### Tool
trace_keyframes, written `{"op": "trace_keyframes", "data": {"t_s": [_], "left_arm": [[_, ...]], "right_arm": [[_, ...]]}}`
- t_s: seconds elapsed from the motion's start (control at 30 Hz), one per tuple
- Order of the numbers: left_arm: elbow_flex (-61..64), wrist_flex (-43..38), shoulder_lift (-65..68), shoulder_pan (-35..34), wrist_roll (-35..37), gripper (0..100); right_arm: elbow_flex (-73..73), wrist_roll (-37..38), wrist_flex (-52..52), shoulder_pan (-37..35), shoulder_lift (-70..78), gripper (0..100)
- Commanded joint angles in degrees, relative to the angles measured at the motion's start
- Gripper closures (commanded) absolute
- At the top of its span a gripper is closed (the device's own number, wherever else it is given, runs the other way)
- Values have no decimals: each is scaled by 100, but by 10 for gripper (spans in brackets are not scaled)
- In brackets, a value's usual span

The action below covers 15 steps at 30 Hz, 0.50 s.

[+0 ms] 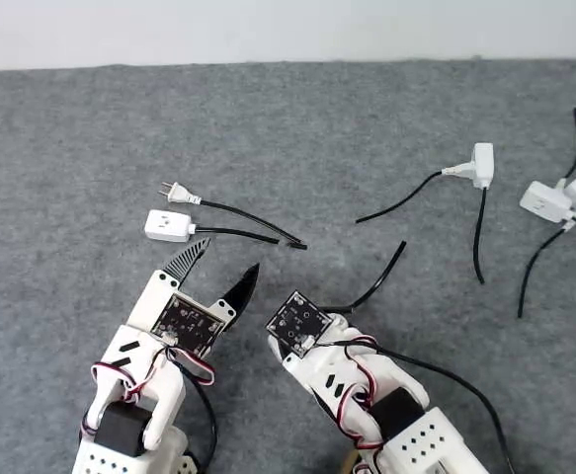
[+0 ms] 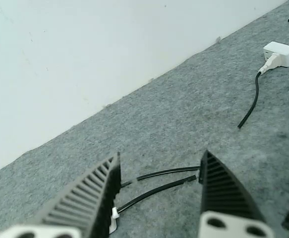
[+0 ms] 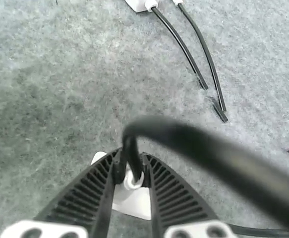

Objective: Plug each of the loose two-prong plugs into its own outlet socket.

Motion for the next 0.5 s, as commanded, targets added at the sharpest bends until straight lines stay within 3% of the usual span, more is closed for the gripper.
{"op": "trace_keyframes", "data": {"t_s": [0.0,0.1,0.47], "left_arm": [[-40,-176,-18,-44,53,750],[-40,-176,-18,-44,53,750],[-40,-176,-18,-44,53,750]], "right_arm": [[149,396,470,-259,66,991],[149,879,549,-470,57,991],[149,888,523,-470,57,991]]}}
